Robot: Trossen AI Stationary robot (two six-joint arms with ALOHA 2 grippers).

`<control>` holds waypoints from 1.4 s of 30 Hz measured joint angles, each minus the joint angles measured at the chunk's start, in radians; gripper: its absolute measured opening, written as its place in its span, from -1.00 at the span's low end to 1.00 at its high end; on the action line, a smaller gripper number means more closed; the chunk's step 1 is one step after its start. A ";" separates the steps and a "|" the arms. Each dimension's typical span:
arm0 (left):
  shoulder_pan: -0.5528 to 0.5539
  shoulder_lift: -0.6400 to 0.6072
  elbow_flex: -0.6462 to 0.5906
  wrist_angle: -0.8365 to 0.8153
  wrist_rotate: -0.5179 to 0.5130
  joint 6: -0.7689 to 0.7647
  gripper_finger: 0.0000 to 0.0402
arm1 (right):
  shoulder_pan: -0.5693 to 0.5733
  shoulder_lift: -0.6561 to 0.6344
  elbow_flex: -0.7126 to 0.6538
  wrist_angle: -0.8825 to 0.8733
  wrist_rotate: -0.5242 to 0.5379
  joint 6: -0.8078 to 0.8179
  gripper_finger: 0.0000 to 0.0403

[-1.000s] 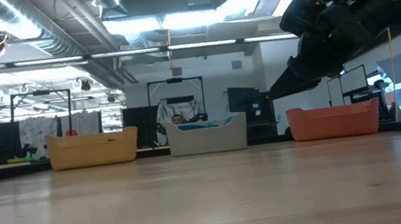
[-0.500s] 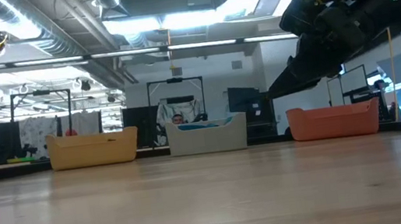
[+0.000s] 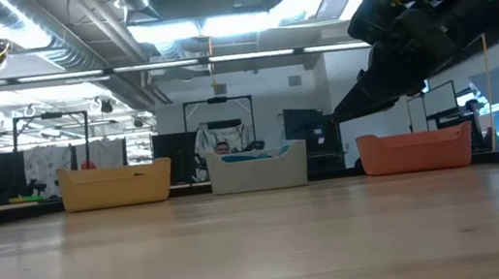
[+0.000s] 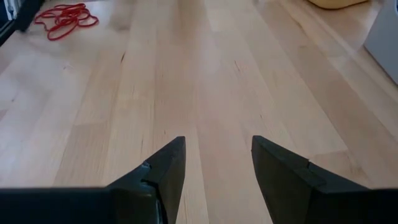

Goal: Sort rubber bands into baskets
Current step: Put the black rubber band into the yellow bin

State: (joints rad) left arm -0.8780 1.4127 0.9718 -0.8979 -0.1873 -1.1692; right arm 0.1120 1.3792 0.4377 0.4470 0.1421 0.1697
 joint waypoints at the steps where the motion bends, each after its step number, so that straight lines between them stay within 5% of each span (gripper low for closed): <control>1: 0.004 -0.027 0.000 -0.001 -0.037 0.005 -0.96 | 0.000 0.000 0.000 0.001 0.000 0.000 -0.09; 18: 0.188 -0.321 0.000 -0.005 -0.527 0.291 -0.94 | -0.001 0.000 0.000 0.000 0.031 0.007 -0.09; 35: 0.663 -0.332 0.000 -0.011 -0.816 0.593 -0.93 | -0.001 0.000 0.000 -0.009 0.024 0.008 -0.09; 42: 0.905 -0.332 0.000 0.004 -0.833 0.767 -0.93 | -0.001 0.000 0.000 -0.032 0.024 0.008 -0.09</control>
State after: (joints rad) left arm 0.0267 1.0809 0.9722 -0.8936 -1.0200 -0.4024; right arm 0.1108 1.3792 0.4377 0.4153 0.1665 0.1780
